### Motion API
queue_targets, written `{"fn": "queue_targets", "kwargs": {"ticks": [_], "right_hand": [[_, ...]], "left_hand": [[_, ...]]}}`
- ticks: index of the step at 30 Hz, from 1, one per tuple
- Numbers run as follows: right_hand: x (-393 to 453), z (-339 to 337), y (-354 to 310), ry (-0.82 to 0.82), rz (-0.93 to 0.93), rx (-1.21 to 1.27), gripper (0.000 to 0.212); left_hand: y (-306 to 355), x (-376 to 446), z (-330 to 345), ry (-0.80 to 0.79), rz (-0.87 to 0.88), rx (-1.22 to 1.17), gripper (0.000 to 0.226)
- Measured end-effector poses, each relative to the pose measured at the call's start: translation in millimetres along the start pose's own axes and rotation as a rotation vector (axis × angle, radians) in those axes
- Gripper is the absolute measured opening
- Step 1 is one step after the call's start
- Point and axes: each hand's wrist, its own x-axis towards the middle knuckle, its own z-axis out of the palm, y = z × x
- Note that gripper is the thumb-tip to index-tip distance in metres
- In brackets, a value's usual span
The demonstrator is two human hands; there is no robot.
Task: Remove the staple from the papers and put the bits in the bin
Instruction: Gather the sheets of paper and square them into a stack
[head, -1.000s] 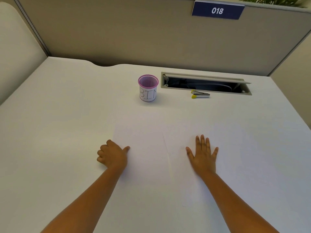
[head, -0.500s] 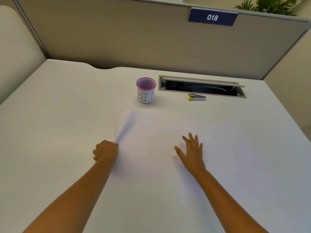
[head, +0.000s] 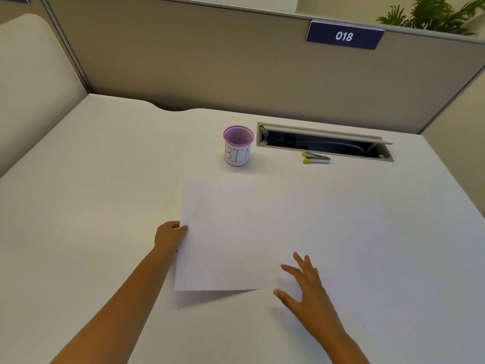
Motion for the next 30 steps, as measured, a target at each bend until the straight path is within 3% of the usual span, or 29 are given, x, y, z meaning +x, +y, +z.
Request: {"fn": "queue_targets", "kwargs": {"ticks": [3,5,7,11,13,17,21,24,27,30], "right_hand": [[-10,4,21,-0.104,-0.044,-0.246,0.108],[-15,4,28,-0.132,-0.039,-0.293,0.110],[-19,9,31,-0.107,-0.027,-0.336,0.103],[-16,24,33,-0.082,0.033,-0.389,0.062],[-17,23,28,-0.080,0.049,-0.405,0.059],[-11,16,9,0.131,0.038,-0.355,0.096],[-10,8,-16,0.471,0.011,-0.284,0.075],[-5,0,-37,0.608,0.030,-0.245,0.071],[0,-3,-61,0.668,-0.043,-0.235,0.065],[9,9,-75,0.579,-0.119,-0.217,0.060]], "left_hand": [[1,-3,1,0.058,0.058,0.108,0.017],[1,-3,2,0.071,0.077,0.119,0.018],[0,-5,3,0.072,0.094,0.125,0.018],[-7,-7,4,0.076,0.109,0.103,0.017],[-11,-10,4,0.056,0.111,0.117,0.019],[-19,-14,5,0.036,0.131,0.127,0.019],[-30,-20,8,0.042,0.142,0.143,0.018],[-33,-26,12,0.066,0.144,0.143,0.018],[-32,-32,14,0.055,0.134,0.113,0.020],[-30,-34,15,0.028,0.126,0.078,0.023]]}}
